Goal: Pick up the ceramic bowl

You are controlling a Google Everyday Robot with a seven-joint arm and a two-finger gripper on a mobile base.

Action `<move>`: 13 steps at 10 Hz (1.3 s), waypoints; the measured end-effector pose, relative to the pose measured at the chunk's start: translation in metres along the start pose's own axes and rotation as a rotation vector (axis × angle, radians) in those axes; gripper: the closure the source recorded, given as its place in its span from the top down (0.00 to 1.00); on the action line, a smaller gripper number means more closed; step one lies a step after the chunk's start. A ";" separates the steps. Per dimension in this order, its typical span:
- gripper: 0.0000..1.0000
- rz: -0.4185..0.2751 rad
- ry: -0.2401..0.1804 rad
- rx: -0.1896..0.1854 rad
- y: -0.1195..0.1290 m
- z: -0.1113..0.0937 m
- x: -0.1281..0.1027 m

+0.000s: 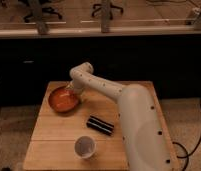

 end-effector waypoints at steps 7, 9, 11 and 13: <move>0.59 0.001 -0.006 0.006 -0.001 0.003 0.003; 0.58 0.000 -0.006 0.005 -0.002 0.003 0.002; 0.58 0.001 -0.012 0.015 -0.004 0.006 0.004; 0.65 0.000 -0.009 0.016 -0.005 0.006 0.006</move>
